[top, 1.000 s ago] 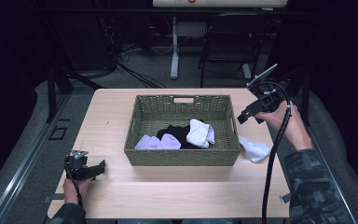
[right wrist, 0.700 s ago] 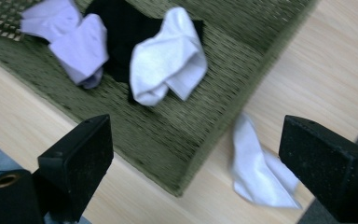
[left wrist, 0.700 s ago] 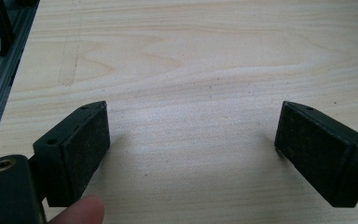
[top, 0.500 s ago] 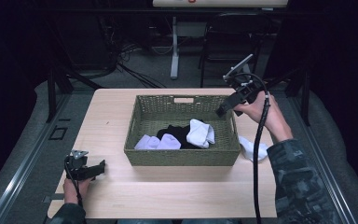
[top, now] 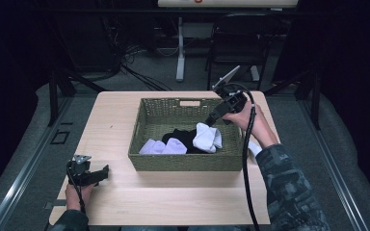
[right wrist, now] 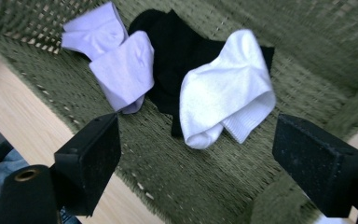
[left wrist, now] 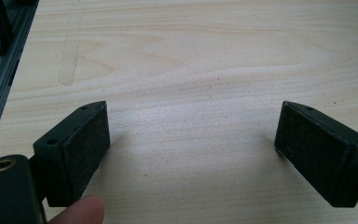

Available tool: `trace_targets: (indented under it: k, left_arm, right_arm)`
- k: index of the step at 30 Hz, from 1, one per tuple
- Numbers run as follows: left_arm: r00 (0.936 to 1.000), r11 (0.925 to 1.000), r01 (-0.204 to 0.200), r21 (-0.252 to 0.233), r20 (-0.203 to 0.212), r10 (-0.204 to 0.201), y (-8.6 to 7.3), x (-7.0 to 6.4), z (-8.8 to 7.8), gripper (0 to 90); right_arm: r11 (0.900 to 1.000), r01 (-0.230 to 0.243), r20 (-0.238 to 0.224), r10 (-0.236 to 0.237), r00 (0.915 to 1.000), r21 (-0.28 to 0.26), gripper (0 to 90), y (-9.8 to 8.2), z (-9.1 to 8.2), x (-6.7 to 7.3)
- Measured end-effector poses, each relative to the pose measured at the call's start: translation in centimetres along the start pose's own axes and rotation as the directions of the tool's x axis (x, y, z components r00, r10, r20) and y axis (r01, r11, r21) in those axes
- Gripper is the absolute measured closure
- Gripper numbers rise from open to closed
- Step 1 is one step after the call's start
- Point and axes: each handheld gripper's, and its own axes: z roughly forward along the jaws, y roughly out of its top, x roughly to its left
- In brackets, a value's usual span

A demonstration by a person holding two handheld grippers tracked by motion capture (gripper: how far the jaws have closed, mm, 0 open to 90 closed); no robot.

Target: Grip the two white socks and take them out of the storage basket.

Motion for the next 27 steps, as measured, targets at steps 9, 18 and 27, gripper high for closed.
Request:
trace_targets:
  k: [9,18,27]
  left_arm:
    - [1.0000,1.0000,0.000,0.001,0.001,0.000,0.0,0.0,0.0,10.0]
    - [1.0000,1.0000,0.001,0.000,0.001,-0.001,0.0,0.0,0.0,10.0]
    - [1.0000,1.0000,0.001,0.003,0.003,-0.001,0.0,0.0,0.0,10.0]
  right_arm:
    - [0.998,-0.051,-0.031,0.052,0.9981,0.046,18.6,-0.6,4.7,-0.8]
    - [0.992,-0.093,-0.033,0.096,0.9949,0.083,22.3,-1.1,7.4,-1.7]
    - [0.982,-0.160,-0.030,0.164,0.9861,0.098,27.4,-1.3,9.9,-2.5]
